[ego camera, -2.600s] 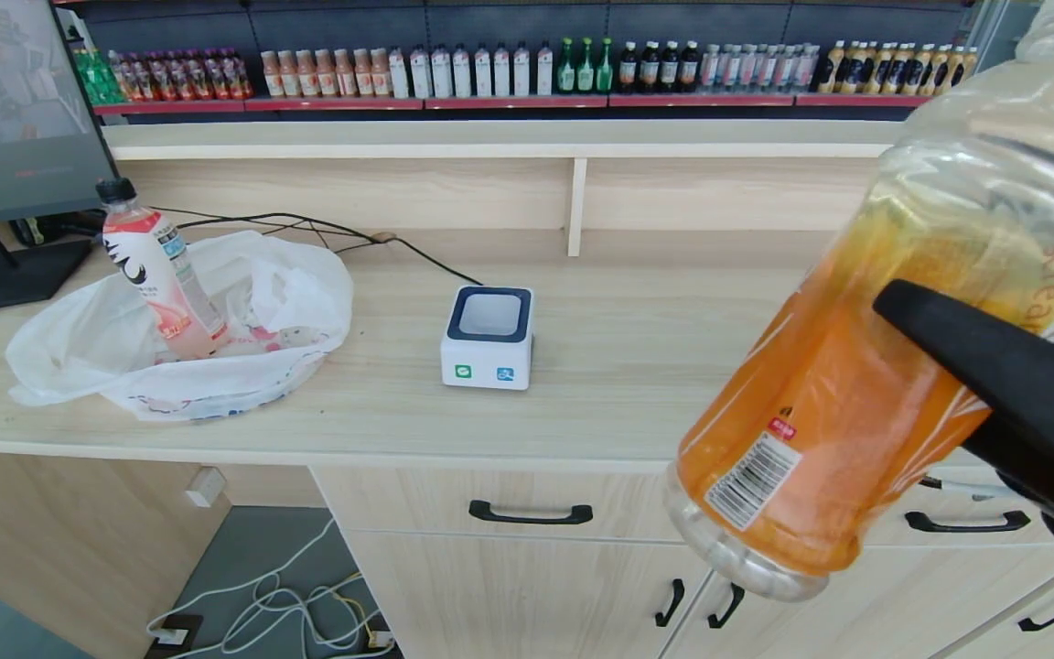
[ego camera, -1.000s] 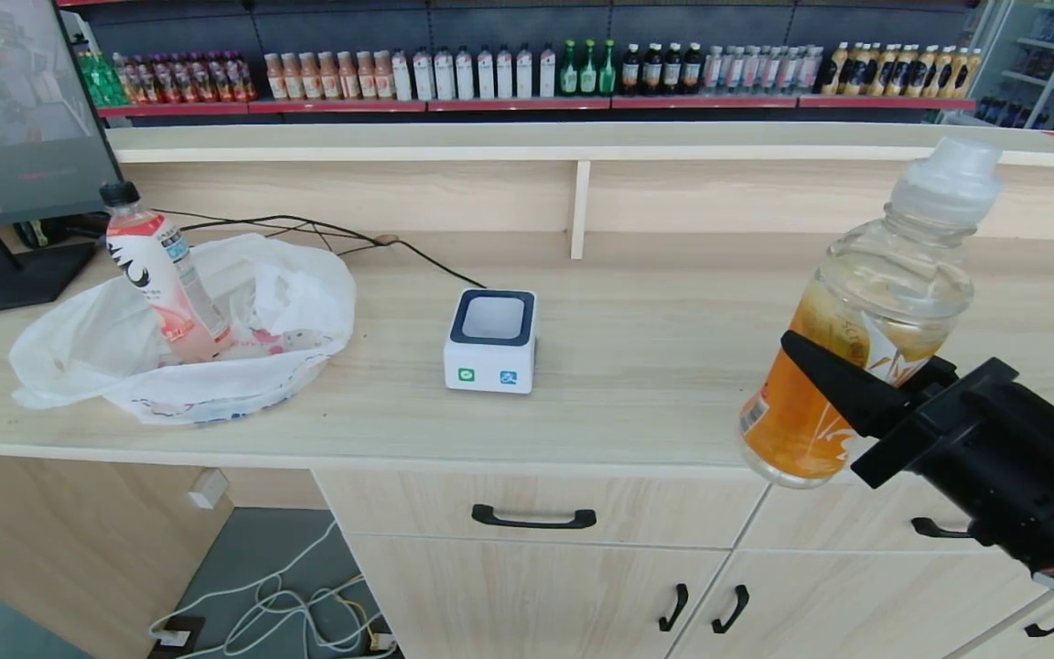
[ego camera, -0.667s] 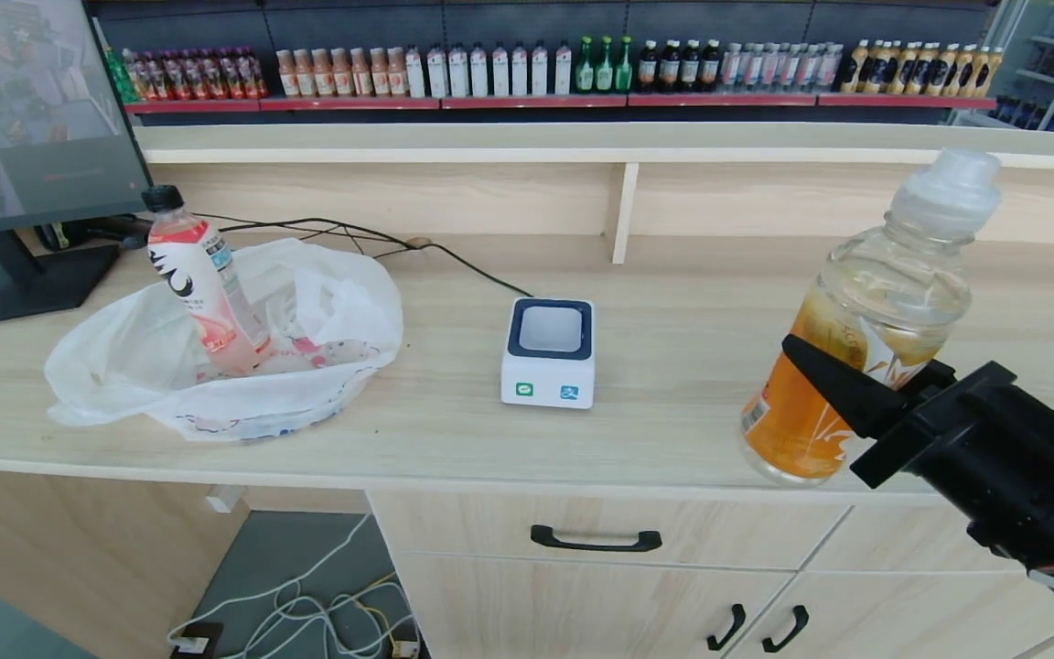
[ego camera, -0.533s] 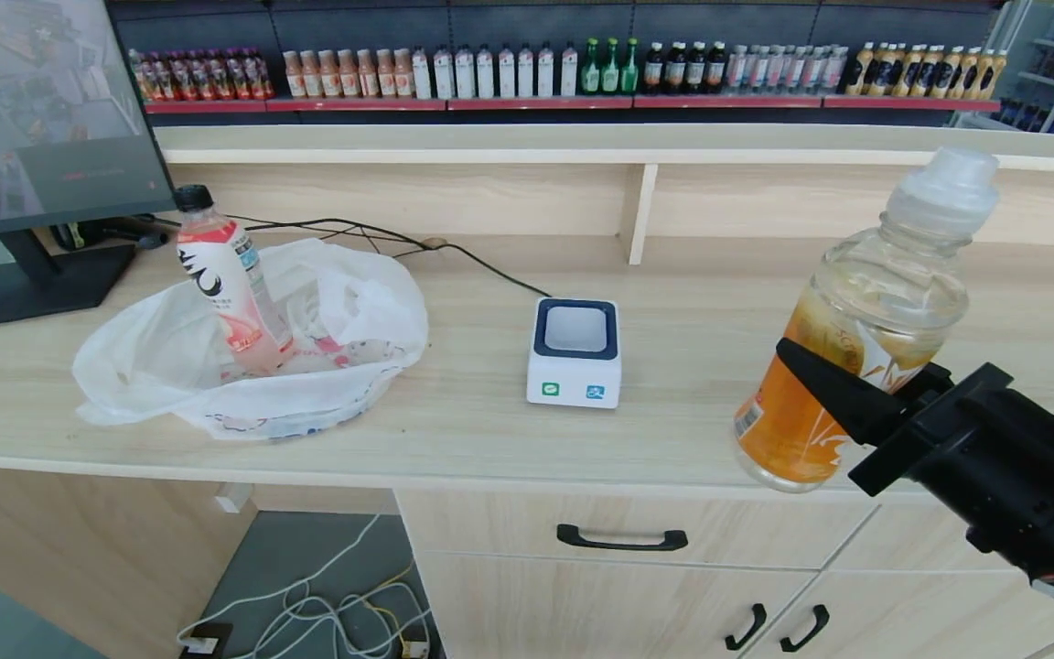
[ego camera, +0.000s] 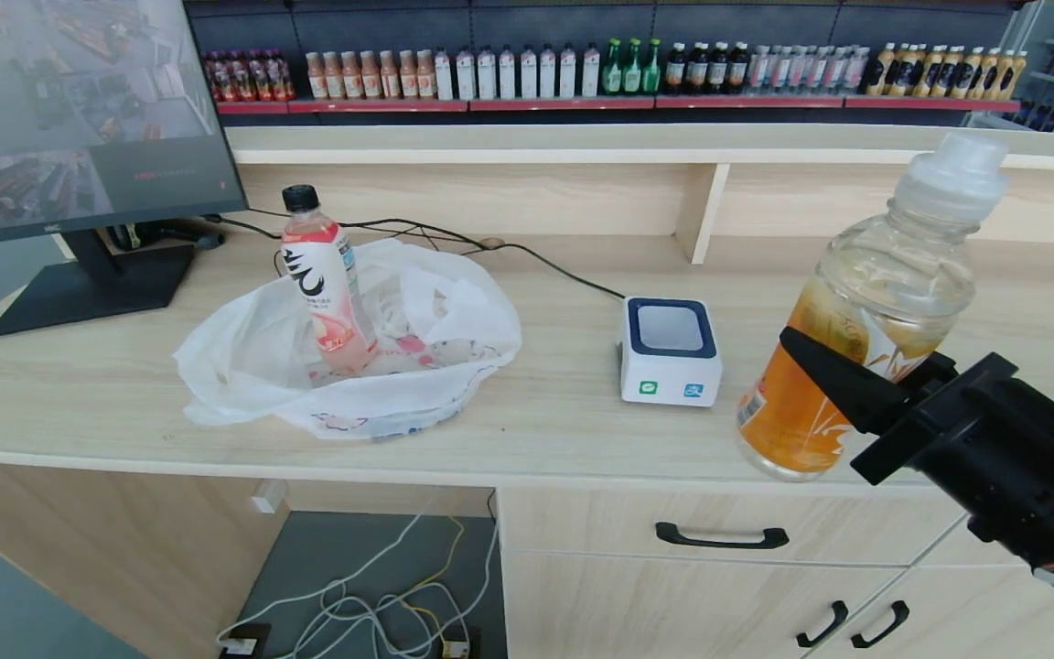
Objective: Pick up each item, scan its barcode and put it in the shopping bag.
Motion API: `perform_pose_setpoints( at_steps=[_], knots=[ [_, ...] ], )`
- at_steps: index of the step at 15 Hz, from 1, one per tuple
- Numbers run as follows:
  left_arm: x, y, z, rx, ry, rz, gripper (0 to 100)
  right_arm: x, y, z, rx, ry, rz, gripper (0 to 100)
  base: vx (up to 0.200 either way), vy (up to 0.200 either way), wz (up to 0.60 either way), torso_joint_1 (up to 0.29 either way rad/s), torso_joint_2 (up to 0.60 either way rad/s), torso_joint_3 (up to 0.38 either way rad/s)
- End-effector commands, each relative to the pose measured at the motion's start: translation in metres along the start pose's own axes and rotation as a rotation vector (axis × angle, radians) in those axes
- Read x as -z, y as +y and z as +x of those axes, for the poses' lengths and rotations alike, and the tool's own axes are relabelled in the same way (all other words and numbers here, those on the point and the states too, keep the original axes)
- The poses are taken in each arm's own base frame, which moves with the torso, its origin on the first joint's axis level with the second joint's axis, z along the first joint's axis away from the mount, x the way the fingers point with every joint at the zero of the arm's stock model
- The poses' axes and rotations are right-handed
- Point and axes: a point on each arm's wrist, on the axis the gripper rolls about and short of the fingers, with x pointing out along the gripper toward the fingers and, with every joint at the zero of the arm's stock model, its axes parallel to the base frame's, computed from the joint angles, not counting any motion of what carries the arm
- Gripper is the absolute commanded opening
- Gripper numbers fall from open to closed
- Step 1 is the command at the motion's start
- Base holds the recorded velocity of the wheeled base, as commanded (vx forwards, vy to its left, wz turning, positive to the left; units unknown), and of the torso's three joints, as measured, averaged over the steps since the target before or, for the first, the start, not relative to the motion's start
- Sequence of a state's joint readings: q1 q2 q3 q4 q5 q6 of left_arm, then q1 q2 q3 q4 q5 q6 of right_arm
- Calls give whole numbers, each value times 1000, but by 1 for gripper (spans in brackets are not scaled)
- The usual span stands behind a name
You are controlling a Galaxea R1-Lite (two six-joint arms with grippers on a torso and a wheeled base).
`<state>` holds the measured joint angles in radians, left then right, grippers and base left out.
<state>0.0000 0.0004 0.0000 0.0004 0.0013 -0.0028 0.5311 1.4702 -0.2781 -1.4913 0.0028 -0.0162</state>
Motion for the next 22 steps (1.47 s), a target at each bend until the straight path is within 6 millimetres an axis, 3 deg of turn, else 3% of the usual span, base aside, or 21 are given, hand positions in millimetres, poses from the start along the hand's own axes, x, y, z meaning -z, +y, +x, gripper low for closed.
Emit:
perform_pose_setpoints(
  at_steps=[1, 4, 5, 8, 10, 12, 14, 18, 22],
  knots=[
    [0, 0, 0, 0, -1, 0, 100, -3, -1, 1, -35, -16, 0, 0, 0, 0, 0, 0, 0, 0],
    [0, 0, 0, 0, -1, -2, 100, -14, -25, 15, -140, -81, -119, 0, 0, 0, 0, 0, 0, 0],
    [0, 0, 0, 1, -1, 0, 100, -20, -26, 29, -273, -98, -181, 0, 0, 0, 0, 0, 0, 0],
    [0, 0, 0, 1, -1, 0, 100, -29, -35, 52, -299, -125, -314, 0, 0, 0, 0, 0, 0, 0],
    [0, 0, 0, 0, -1, -3, 100, -24, -34, 62, -307, -134, -399, 0, 0, 0, 0, 0, 0, 0],
    [0, 0, 0, 1, -1, -2, 100, -20, -37, 83, -311, -178, -589, 0, 0, 0, 0, 0, 0, 0],
    [0, 0, 0, 1, -1, 0, 100, -3, -38, 95, -364, -167, -720, 0, 0, 0, 0, 0, 0, 0],
    [0, 0, 0, 1, -1, 0, 100, 15, -40, 105, -425, -188, -877, 0, 0, 0, 0, 0, 0, 0],
    [0, 0, 0, 0, -1, 0, 100, 31, -64, 105, -510, -215, -1032, 0, 0, 0, 0, 0, 0, 0]
  ],
)
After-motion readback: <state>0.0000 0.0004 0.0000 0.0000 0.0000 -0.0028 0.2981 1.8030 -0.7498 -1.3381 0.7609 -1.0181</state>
